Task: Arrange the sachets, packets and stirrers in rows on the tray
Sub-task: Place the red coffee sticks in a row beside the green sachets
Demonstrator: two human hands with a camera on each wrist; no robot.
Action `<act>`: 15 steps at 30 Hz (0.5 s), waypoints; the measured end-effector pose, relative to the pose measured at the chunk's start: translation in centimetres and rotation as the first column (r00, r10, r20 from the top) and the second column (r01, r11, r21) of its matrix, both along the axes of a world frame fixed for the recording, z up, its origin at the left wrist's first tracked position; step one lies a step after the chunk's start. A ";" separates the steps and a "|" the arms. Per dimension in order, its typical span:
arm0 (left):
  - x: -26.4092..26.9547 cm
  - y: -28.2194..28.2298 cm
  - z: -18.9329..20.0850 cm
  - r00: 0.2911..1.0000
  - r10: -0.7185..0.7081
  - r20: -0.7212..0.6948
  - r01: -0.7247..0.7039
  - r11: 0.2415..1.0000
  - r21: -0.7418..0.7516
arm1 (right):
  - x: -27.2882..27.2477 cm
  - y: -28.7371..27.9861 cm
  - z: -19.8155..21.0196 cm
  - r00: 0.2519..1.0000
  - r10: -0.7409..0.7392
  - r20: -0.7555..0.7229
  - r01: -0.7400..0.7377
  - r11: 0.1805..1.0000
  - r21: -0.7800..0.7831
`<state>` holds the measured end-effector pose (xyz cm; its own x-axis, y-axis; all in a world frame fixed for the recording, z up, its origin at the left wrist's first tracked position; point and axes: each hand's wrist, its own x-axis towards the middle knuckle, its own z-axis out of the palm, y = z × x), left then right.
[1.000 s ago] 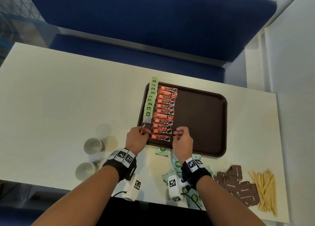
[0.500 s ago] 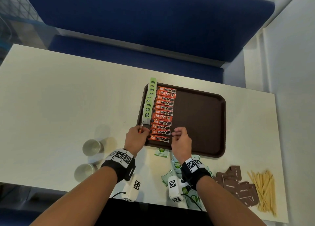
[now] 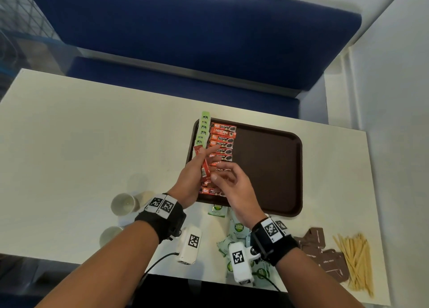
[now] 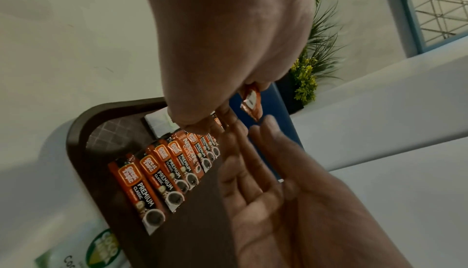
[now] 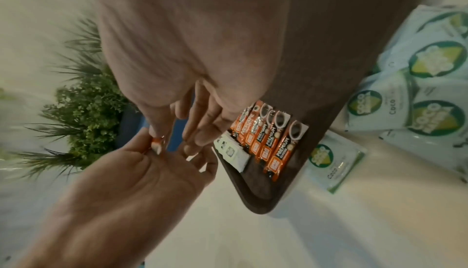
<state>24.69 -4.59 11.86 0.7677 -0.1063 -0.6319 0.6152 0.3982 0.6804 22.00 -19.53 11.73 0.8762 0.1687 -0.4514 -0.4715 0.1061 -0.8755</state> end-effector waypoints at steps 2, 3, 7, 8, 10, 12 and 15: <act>-0.1 -0.2 0.3 1.000 -0.007 0.018 0.008 1.000 -0.028 | 0.0 0.2 0.6 0.996 0.004 0.092 -0.002 1.000 -0.023; -0.2 -0.3 0.2 1.000 -0.003 0.018 0.004 0.999 -0.043 | 0.0 0.3 0.7 0.989 0.038 0.142 -0.027 0.996 -0.080; -0.4 -0.2 -0.7 0.999 -0.037 -0.024 0.036 0.999 -0.009 | -0.1 1.0 0.1 0.947 0.165 0.275 -0.047 0.920 -0.390; -0.3 -0.2 -0.8 0.998 -0.044 -0.037 0.044 0.999 0.000 | -0.1 1.1 -0.1 0.954 0.134 0.270 -0.014 0.914 -0.406; -0.2 -0.3 -0.8 0.997 -0.065 -0.044 0.065 0.998 0.000 | 0.1 0.8 -0.7 0.972 0.054 0.228 0.039 0.923 -0.383; -0.1 -0.3 -0.8 0.994 -0.097 -0.048 0.097 0.995 -0.017 | 0.2 0.5 -1.0 0.991 -0.022 0.131 0.057 0.962 -0.266; -0.2 0.0 -0.8 0.992 -0.116 -0.040 0.116 0.993 -0.020 | 0.3 0.0 -0.4 0.963 -0.125 -0.239 0.167 0.972 0.164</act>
